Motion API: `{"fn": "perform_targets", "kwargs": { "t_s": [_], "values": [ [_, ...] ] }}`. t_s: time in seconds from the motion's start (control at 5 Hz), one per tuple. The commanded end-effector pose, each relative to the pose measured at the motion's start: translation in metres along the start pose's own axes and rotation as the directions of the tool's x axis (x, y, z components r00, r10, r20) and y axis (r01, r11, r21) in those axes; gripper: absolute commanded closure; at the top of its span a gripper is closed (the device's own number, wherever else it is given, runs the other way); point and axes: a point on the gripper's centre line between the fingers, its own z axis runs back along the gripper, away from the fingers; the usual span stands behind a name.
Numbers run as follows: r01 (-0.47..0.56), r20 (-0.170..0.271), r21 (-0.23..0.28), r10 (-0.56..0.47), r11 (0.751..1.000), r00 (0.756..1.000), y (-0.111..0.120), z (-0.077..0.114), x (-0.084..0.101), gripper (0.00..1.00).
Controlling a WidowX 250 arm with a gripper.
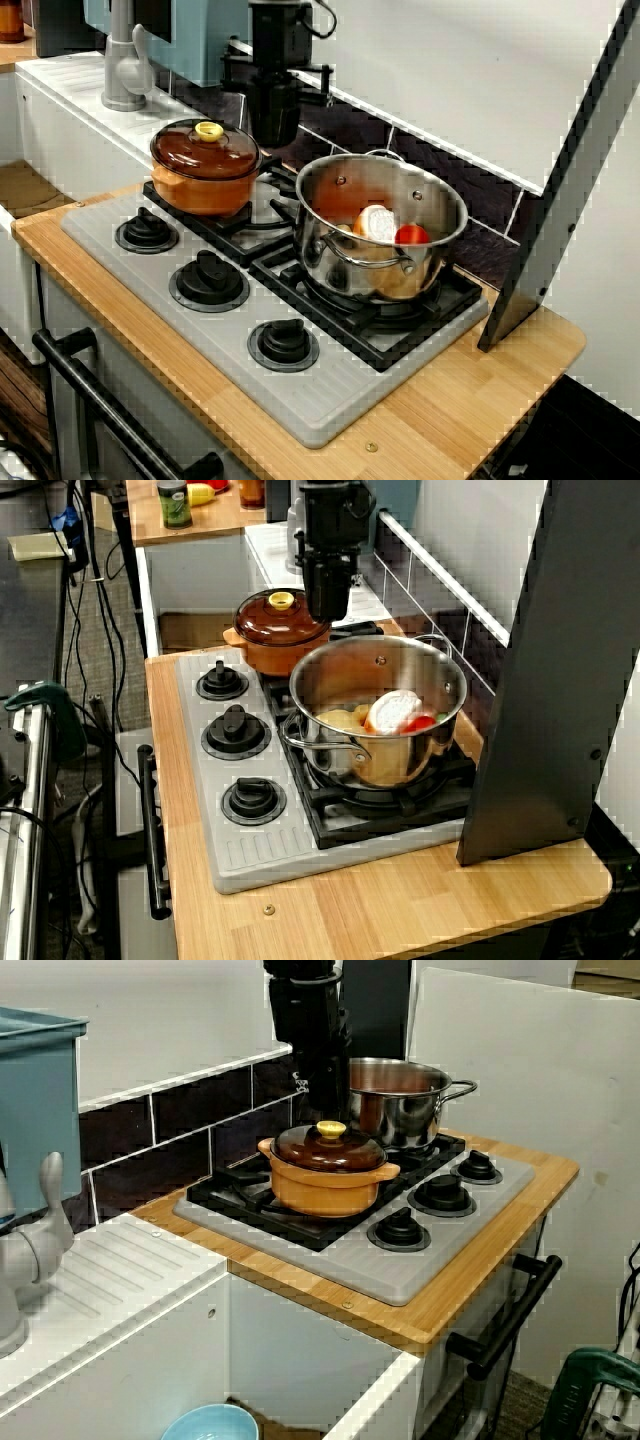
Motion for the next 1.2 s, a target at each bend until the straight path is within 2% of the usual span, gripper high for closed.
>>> {"fn": "perform_targets", "kwargs": {
  "t_s": [0.0, 0.2, 0.4, 0.6, 1.0],
  "values": [
    [0.027, 0.057, -0.002, -0.027, 1.000, 0.998, -0.002, 0.020, -0.017, 1.00],
    [0.054, 0.018, 0.021, -0.054, 0.998, 0.998, -0.005, 0.015, -0.023, 1.00],
    [0.060, -0.031, 0.084, -0.057, 0.995, 0.998, 0.002, 0.011, -0.016, 1.00],
    [0.031, -0.032, 0.113, -0.028, 0.993, 0.999, 0.022, 0.016, -0.005, 1.00],
    [-0.066, 0.012, 0.118, 0.065, 0.991, 0.998, 0.069, 0.032, 0.013, 1.00]
  ]
}}
